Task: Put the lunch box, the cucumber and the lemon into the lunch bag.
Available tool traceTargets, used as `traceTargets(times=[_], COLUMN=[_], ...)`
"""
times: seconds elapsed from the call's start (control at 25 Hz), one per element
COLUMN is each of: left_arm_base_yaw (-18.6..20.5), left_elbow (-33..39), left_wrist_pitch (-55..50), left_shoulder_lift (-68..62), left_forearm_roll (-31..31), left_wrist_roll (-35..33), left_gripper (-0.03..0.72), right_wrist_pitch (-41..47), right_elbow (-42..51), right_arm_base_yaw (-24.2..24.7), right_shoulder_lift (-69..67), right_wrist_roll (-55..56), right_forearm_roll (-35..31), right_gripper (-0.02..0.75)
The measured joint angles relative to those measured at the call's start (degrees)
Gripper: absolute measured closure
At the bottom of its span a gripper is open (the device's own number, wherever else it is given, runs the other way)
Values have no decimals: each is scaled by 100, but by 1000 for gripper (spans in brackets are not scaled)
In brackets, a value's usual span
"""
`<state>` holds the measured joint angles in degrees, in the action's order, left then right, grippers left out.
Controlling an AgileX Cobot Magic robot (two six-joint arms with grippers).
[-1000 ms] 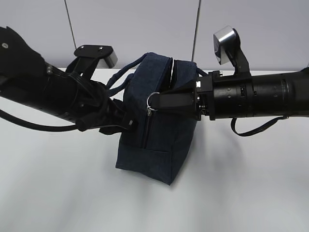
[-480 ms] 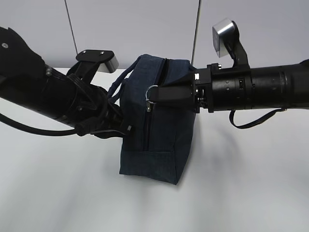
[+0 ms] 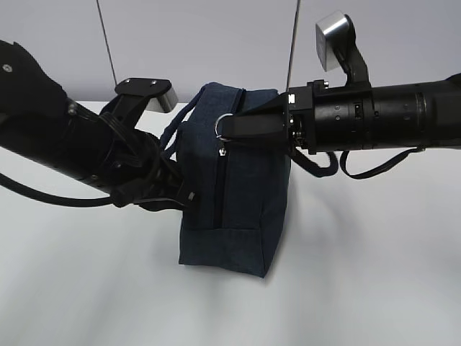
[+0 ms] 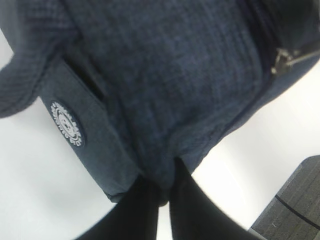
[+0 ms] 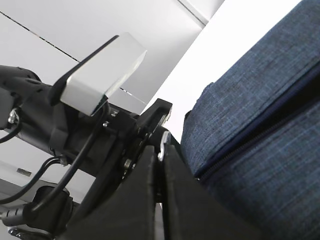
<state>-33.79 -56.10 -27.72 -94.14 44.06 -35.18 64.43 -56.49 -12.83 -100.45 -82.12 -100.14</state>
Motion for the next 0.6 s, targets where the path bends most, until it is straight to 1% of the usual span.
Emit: traceTargets(times=[0.6], left_arm_base_yaw=[0], left_elbow=[0], left_wrist_pitch=[-51], left_shoulder_lift=[0], left_forearm_roll=[-24], left_wrist_roll=[0], left_gripper=[692], right_wrist_pitch=[0], right_elbow=[-22], right_arm_base_yaw=[0], right_shoulder_lift=[0], right_wrist_roll=[0], right_forearm_roll=[0], right_gripper=[738])
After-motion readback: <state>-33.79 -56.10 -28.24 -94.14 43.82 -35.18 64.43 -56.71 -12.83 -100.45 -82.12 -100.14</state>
